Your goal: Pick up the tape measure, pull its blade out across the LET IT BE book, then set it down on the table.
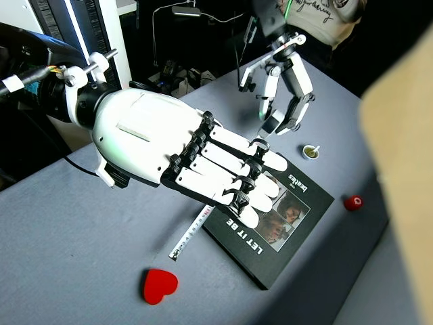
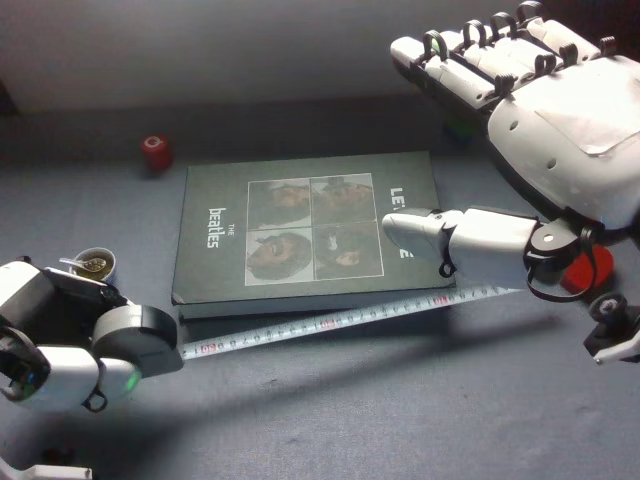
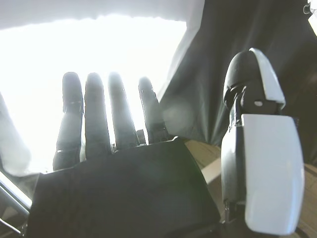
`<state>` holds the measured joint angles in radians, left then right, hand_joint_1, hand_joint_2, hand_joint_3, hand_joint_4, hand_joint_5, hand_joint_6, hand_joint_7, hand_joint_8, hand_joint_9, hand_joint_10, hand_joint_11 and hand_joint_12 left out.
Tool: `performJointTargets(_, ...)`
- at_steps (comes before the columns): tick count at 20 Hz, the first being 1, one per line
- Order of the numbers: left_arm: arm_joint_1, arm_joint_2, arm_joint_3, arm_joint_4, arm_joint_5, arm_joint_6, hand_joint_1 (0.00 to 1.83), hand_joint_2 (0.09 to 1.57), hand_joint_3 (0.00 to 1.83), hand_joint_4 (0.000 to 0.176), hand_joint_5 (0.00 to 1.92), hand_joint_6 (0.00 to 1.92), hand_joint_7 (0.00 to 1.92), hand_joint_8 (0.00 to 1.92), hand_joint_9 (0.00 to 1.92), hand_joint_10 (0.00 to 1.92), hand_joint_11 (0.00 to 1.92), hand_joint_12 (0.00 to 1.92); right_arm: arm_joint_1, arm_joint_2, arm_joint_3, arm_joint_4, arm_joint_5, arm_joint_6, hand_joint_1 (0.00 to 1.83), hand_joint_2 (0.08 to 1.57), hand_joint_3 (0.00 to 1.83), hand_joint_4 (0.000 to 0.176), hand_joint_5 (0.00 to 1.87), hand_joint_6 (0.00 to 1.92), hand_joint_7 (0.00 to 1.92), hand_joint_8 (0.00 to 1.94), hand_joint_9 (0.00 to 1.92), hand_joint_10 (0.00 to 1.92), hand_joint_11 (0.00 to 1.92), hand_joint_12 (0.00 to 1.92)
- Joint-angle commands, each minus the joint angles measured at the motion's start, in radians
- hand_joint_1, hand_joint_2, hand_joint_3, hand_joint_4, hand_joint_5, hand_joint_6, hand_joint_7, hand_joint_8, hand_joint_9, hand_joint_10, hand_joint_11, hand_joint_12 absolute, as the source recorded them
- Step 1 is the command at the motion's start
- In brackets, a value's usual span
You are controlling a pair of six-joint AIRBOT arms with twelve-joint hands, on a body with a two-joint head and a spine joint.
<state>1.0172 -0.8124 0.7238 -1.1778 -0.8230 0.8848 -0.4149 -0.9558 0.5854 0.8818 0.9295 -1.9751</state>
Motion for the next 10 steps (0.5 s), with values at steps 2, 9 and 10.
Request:
performJointTargets(2,0.018,-0.022,0.029,0.060,-0.095,-0.042,1.38,1.09,0.00,0.000,1.01,0.77,1.08,0.88,0.92,1.20,0.82,1.09,0.007,0.004,-0.004,-0.075,0.078,0.006,0.25,1.06,0.00,0.081,0.05,0.00,0.12,0.00,0.14,0.00,0.00,0.61)
performJointTargets(9,0.043,-0.072,0.097,0.075,-0.120,-0.061,1.38,1.09,0.00,0.000,1.01,0.79,1.06,0.89,0.91,1.21,0.81,1.12,0.006,0.003,-0.004,-0.078,0.077,0.007,0.29,1.04,0.00,0.080,0.08,0.01,0.17,0.01,0.16,0.01,0.00,0.67)
performJointTargets(10,0.043,-0.079,0.105,0.082,-0.121,-0.061,1.38,1.10,0.00,0.000,0.97,0.84,1.06,0.91,0.89,1.22,0.79,1.12,0.006,0.003,-0.004,-0.078,0.077,0.007,0.29,1.04,0.00,0.080,0.08,0.01,0.16,0.00,0.16,0.00,0.00,0.67)
